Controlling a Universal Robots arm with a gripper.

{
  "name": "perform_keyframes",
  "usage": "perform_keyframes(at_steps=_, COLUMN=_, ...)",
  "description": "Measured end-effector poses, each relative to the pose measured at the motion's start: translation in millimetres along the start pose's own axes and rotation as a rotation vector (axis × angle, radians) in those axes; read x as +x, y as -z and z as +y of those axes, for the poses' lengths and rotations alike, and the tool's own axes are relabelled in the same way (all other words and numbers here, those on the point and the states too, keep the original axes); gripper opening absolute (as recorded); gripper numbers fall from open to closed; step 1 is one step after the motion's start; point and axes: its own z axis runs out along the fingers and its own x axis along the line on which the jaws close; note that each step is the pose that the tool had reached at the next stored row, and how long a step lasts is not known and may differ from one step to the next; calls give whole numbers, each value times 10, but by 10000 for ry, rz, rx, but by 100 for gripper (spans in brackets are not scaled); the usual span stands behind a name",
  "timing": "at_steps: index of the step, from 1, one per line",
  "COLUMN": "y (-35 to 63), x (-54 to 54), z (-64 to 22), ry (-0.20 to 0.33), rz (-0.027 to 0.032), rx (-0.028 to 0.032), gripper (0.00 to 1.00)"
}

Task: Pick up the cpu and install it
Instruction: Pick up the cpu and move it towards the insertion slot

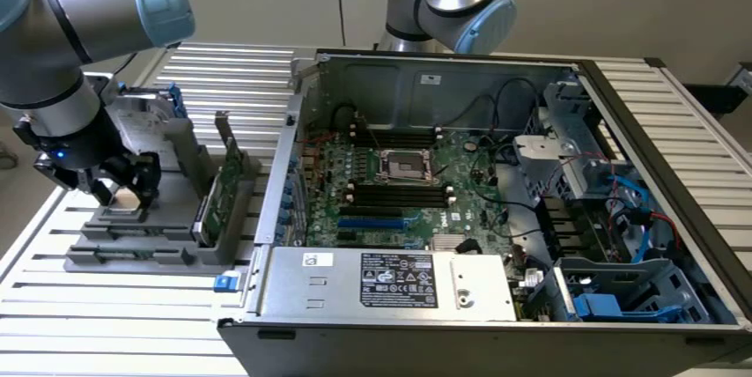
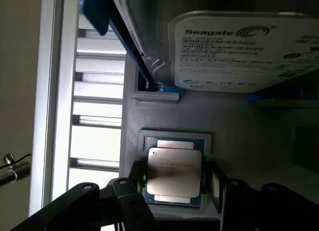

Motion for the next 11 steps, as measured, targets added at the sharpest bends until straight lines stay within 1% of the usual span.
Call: perform_keyframes(at_steps=11, y=-4, x=0, z=0, ry=-9, rz=20, rx=-1, gripper=62)
